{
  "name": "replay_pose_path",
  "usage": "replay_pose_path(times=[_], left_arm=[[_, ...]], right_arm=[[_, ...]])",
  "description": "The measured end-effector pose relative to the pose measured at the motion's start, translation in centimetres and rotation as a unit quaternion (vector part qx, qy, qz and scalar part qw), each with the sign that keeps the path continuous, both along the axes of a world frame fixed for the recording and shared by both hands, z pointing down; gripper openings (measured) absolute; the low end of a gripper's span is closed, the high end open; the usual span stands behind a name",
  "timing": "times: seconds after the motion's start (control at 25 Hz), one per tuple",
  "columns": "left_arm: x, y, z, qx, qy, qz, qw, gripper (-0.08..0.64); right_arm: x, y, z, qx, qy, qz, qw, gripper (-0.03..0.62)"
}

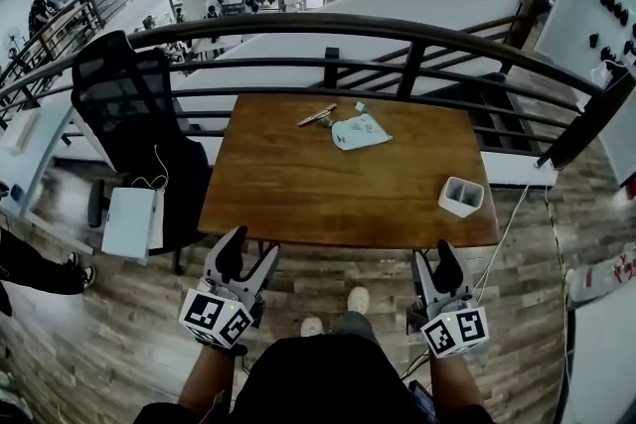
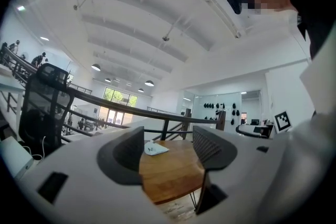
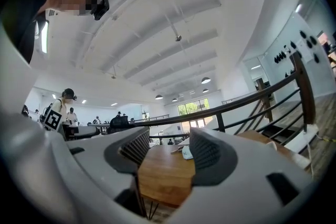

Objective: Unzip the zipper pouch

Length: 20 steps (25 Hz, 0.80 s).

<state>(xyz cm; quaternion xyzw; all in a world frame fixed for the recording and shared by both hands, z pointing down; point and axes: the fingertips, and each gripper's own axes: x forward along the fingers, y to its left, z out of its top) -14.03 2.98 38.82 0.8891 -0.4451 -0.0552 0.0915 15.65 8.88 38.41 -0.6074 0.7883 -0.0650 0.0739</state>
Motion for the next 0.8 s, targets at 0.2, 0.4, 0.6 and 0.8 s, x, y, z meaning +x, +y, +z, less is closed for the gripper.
replay_pose_path(times=[0.2,0.4,0.6,0.8], left_arm=[[0.5,-1.8,-0.6,0.005,-0.004,-0.005,1.0000,0.295],[1.2,-4.1,-0.8,0.004,-0.012,-0.017,0.9998,0.295],[2.2,-7.3,-1.0,-0.003,-0.009,-0.034,0.9994,0.293],[3.9,-11.2,-0.7,-0.008,-0.017,-0.041,0.9990,0.293]], right_arm=[[0.8,-3.1,0.2,-0.004,-0.009,-0.001,1.000,0.218],[1.5,-7.8,0.3,-0.009,-0.009,-0.015,1.000,0.216],[2.6,-12.4,0.7,-0.020,-0.009,-0.032,0.999,0.209],[4.1,-17.8,2.0,-0.040,-0.013,-0.044,0.998,0.207]])
